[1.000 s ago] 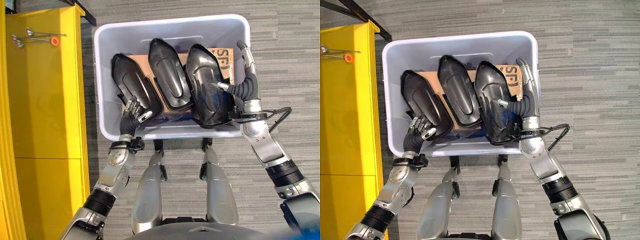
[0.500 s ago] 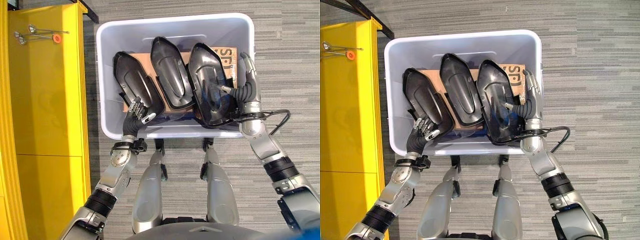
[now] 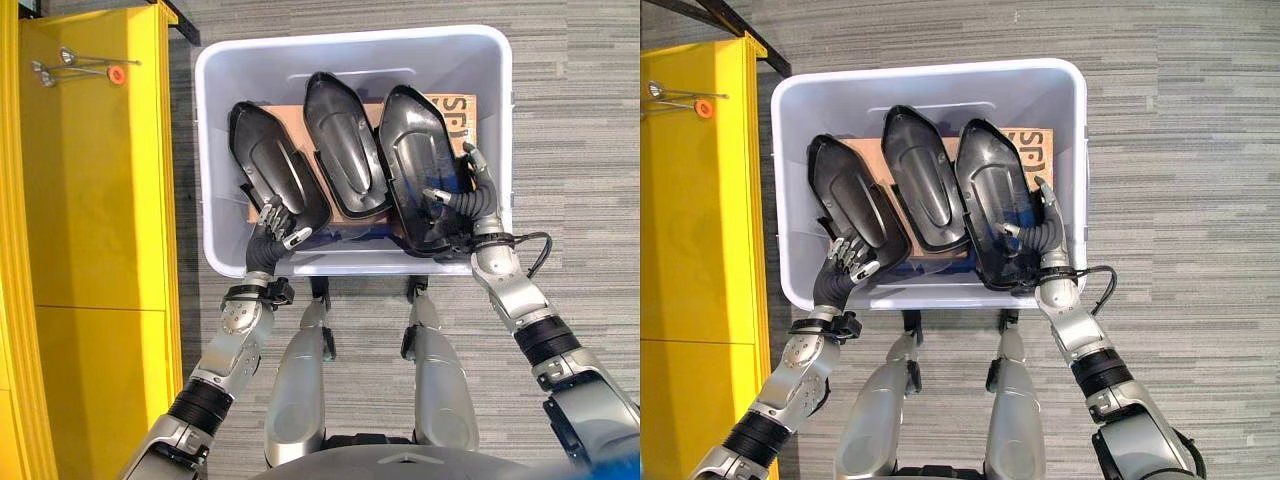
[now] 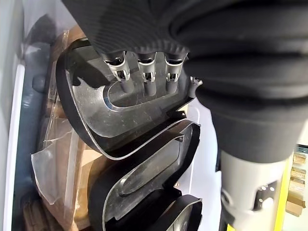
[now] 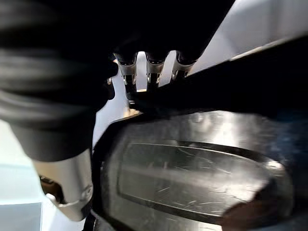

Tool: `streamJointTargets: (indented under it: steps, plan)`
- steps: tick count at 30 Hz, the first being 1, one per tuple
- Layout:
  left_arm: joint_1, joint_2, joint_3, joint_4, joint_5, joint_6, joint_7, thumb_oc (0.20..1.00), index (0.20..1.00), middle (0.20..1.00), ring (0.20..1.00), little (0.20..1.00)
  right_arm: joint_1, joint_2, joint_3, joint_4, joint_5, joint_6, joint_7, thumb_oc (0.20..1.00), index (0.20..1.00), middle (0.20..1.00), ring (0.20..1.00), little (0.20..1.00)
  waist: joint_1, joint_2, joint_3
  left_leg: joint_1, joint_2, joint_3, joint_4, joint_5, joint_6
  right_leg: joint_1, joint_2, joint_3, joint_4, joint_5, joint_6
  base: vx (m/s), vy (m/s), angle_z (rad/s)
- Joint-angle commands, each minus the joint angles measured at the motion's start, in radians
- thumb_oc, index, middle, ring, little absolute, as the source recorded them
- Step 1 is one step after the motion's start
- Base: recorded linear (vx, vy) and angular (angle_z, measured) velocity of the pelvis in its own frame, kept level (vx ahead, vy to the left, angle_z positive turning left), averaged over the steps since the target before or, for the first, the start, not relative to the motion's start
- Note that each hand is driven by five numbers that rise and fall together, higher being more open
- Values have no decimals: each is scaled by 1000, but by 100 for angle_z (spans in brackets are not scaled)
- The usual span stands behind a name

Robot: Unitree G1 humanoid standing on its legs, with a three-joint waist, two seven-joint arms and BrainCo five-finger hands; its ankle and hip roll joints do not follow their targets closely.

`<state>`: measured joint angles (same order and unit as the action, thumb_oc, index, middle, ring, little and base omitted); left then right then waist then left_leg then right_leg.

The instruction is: Move parts from the plastic box to the shelf.

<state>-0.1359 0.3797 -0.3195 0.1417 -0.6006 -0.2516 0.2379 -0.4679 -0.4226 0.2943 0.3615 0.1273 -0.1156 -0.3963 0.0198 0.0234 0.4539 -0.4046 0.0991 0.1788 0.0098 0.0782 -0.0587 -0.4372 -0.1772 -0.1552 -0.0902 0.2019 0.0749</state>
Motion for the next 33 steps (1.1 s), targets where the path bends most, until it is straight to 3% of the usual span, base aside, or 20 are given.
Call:
streamJointTargets:
  steps: [1,18,33]
  plan:
    - [33,45,6,-62,-11,-38,-14,1000,1000,1000,1000,1000,-7,11,-3,-15,48,-49,1,1000,1000,1000,1000,1000,7,-3,-18,-83,25,-57,105,-26,-36,32,-85,-11,155,-109,87,0,0,0]
    - [40,49,-3,-68,-9,-42,-1,1000,1000,1000,1000,1000,17,16,-28,61,-8,-27,-73,1000,1000,1000,1000,1000,1,1,-4,-106,23,-58,121,-30,-36,9,-84,-8,170,-108,87,-2,0,1]
    - [42,61,-8,-75,-14,-43,-2,1000,1000,1000,1000,1000,-45,40,16,218,0,6,-66,1000,1000,1000,1000,1000,13,7,6,-123,19,-62,125,-27,-33,-4,-85,-10,178,-105,87,-1,1,1]
